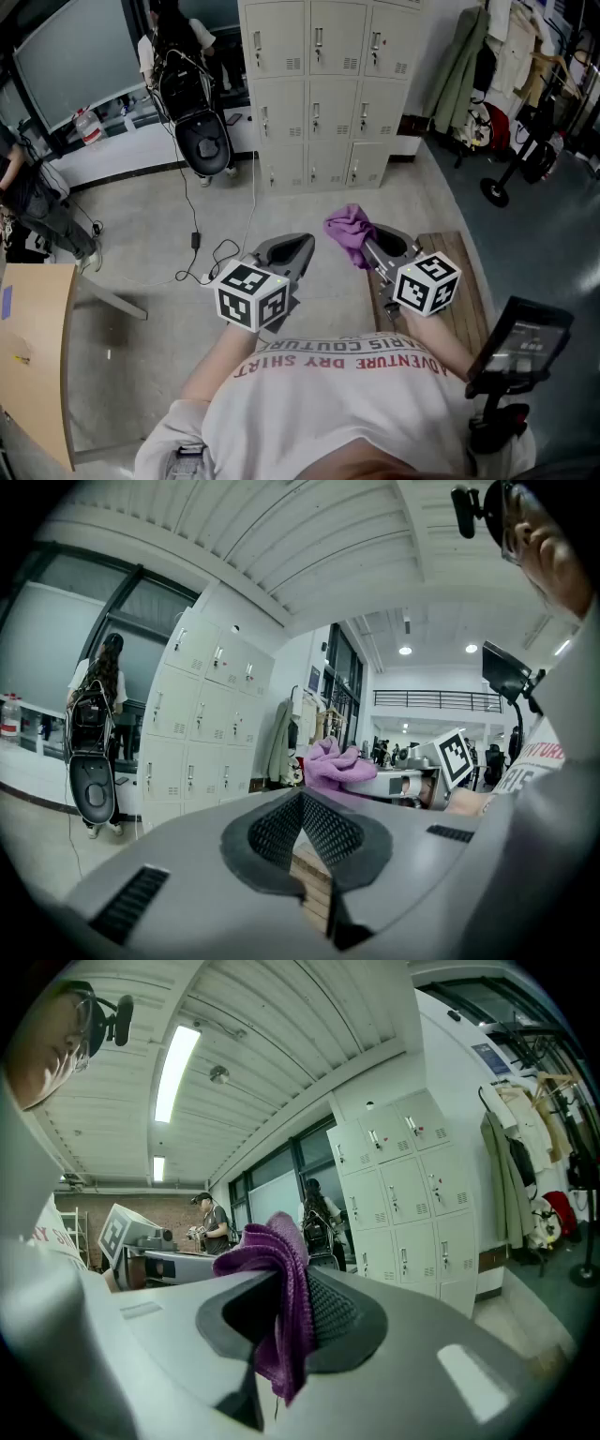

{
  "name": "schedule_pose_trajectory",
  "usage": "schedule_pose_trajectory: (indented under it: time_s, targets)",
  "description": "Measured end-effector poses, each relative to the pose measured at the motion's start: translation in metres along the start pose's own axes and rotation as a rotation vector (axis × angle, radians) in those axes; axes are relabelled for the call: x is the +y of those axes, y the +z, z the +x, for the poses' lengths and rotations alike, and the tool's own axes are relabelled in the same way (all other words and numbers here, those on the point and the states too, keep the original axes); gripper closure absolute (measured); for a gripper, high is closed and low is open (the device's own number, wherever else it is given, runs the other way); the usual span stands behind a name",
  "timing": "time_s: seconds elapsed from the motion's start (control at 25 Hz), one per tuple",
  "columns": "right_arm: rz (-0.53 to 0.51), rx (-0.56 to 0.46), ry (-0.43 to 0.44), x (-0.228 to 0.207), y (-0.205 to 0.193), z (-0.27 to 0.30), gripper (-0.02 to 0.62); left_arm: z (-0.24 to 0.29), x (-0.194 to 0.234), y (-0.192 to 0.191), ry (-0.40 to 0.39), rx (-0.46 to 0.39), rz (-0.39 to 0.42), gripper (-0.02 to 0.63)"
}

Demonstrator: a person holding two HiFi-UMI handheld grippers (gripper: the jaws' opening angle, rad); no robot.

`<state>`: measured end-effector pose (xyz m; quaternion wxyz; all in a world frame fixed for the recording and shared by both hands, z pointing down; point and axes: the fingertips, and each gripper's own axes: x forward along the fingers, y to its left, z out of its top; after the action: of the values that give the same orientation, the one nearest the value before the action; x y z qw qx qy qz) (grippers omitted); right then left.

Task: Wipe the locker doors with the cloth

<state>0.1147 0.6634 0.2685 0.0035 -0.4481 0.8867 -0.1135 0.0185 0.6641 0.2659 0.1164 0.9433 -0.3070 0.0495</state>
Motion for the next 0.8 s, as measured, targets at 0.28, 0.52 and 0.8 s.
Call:
schedule_pose_trajectory:
  time_s: [0.28,0.52,0.8]
  targets:
    - [0.006,0.002,0.003,-0.0040,-0.0037,-0.0043,0.525,0.0044,-0.0047,-0.0014,0.001,0.001,0.003,0.604]
    - [0.034,-0.010,0.017,-0.0019,-0.0030,-0.0077,0.524,0.0061,-0.0077,-0.0011,-0.003,0.002,0.008,0.604]
    - [0.012,-0.029,0.010,-0.0009,0.0036,-0.0068,0.525,0.0096,-0.0045,0.0011,-0.029,-0.005,0.010,0.604]
